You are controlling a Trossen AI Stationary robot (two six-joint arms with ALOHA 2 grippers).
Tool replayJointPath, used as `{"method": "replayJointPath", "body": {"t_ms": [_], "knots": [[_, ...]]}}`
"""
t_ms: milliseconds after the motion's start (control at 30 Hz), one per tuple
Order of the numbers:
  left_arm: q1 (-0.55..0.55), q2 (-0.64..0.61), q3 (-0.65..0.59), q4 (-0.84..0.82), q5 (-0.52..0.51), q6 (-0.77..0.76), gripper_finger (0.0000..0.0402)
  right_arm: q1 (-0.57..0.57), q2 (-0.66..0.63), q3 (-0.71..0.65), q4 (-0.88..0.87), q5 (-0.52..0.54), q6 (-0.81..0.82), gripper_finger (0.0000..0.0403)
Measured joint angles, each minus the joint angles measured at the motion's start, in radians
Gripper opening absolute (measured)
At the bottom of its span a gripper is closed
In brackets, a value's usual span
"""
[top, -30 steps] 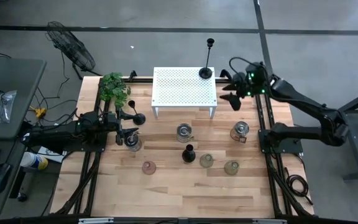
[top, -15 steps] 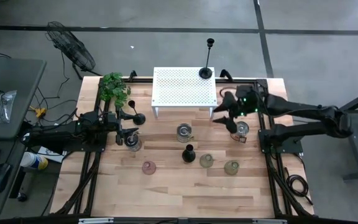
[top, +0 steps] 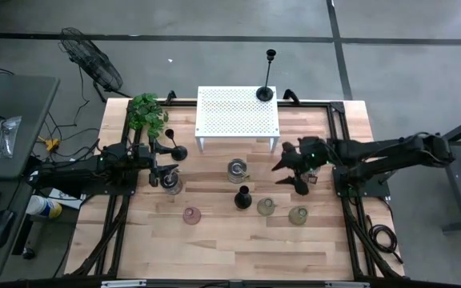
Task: Pick & Place candle stick holders
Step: Put the bottom black candle holder on the shelf
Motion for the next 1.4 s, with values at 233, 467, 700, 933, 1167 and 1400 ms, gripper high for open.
{"method": "replayJointPath", "body": {"t_ms": [233,467,700,933,1167,1400], "knots": [[0.000,0.000,0.000,0.000,0.000,0.000,0.0265,0.113,0.078,-0.086,0.301,0.059,-0.052,0.0231],[0.000,0.000,0.000,0.000,0.000,0.000,0.0265,0.159,0.254,-0.087,0.541,0.076,-0.016,0.0231],[0.000,0.000,0.000,0.000,0.000,0.000,0.0265,0.202,0.456,-0.087,0.812,0.077,0.011,0.0231],[0.000,0.000,0.000,0.000,0.000,0.000,0.0265,0.219,0.611,-0.058,1.002,0.165,0.033,0.0231],[0.000,0.000,0.000,0.000,0.000,0.000,0.0265,0.219,0.685,-0.031,1.028,0.209,0.038,0.0231],[0.000,0.000,0.000,0.000,0.000,0.000,0.0265,0.219,0.701,-0.031,1.090,0.207,0.036,0.0231]]}}
